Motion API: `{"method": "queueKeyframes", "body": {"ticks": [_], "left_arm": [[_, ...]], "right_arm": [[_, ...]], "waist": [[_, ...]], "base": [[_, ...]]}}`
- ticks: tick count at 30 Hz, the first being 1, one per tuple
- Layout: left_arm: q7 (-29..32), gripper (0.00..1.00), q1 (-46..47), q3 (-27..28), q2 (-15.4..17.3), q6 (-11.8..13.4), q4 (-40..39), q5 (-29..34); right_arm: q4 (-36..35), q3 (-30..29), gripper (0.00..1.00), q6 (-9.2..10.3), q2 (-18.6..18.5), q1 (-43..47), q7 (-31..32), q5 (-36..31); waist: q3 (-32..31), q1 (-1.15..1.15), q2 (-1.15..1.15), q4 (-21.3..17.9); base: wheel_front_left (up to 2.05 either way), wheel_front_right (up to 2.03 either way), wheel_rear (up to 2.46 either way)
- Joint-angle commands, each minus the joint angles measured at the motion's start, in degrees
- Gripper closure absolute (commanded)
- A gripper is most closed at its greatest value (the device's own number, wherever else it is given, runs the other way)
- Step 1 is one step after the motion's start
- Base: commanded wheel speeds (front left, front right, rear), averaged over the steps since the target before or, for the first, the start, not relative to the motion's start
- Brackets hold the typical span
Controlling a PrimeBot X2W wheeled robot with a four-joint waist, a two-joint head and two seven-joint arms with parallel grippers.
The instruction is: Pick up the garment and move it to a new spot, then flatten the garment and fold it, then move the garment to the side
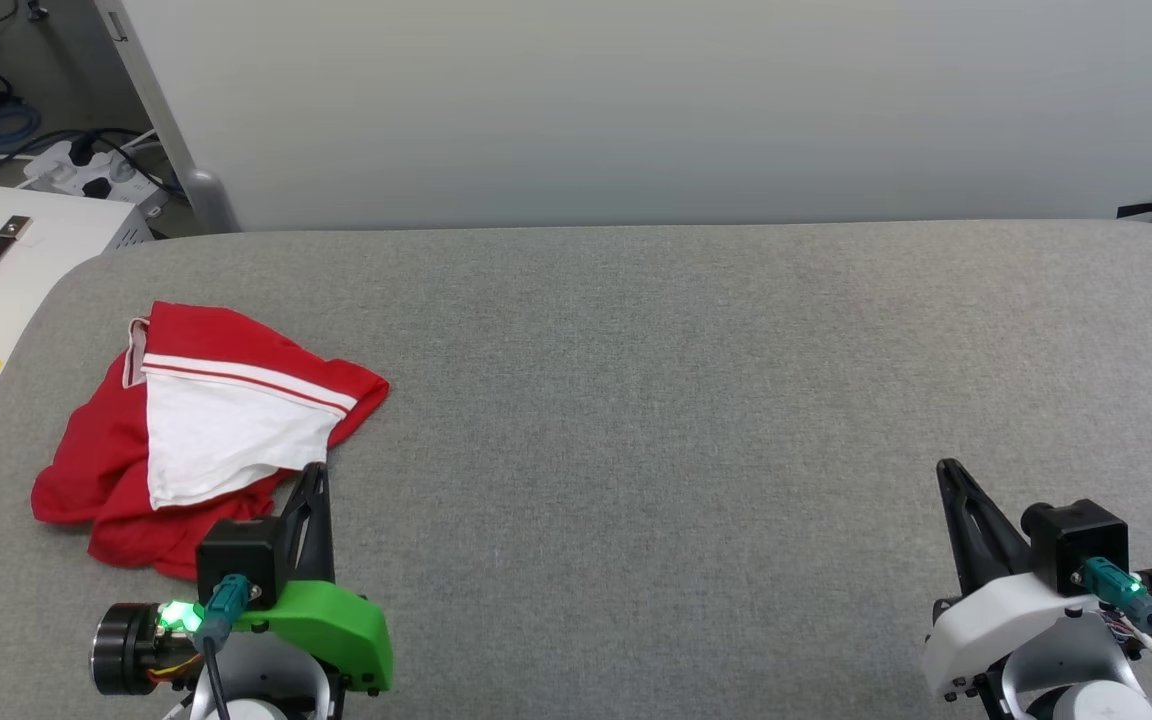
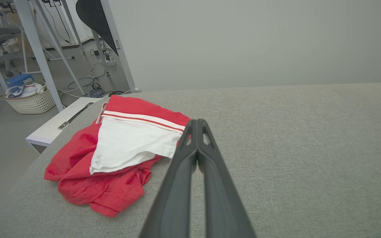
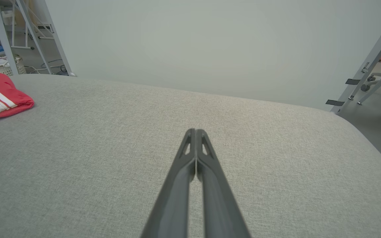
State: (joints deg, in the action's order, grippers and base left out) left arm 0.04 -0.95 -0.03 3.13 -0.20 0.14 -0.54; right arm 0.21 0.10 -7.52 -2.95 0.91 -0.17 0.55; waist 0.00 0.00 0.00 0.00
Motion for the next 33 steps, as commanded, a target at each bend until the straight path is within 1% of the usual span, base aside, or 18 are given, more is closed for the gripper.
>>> {"method": "queueKeyframes", "body": {"ticks": [1, 19, 20, 33], "left_arm": [[0.0, 1.0, 1.0, 0.0, -0.2, 0.2, -0.1, 0.5], [0.0, 1.0, 1.0, 0.0, -0.2, 0.2, -0.1, 0.5], [0.0, 0.0, 0.0, 0.0, 0.0, 0.0, 0.0, 0.0], [-1.2, 0.0, 0.0, -0.2, 0.0, 0.0, 0.8, -1.3]], "right_arm": [[-0.2, -0.1, 1.0, 0.03, 0.1, -0.9, 0.2, -0.6], [-0.2, -0.1, 1.0, 0.03, 0.1, -0.9, 0.2, -0.6], [0.0, 0.0, 0.0, 0.0, 0.0, 0.0, 0.0, 0.0], [0.8, -0.7, 0.0, 0.0, 0.0, -0.1, -1.2, 1.2]], "waist": [[0.0, 0.0, 0.0, 0.0], [0.0, 0.0, 0.0, 0.0], [0.0, 0.0, 0.0, 0.0], [0.1, 0.0, 0.0, 0.0]], "base": [[0.0, 0.0, 0.0], [0.0, 0.0, 0.0], [0.0, 0.0, 0.0], [0.0, 0.0, 0.0]]}}
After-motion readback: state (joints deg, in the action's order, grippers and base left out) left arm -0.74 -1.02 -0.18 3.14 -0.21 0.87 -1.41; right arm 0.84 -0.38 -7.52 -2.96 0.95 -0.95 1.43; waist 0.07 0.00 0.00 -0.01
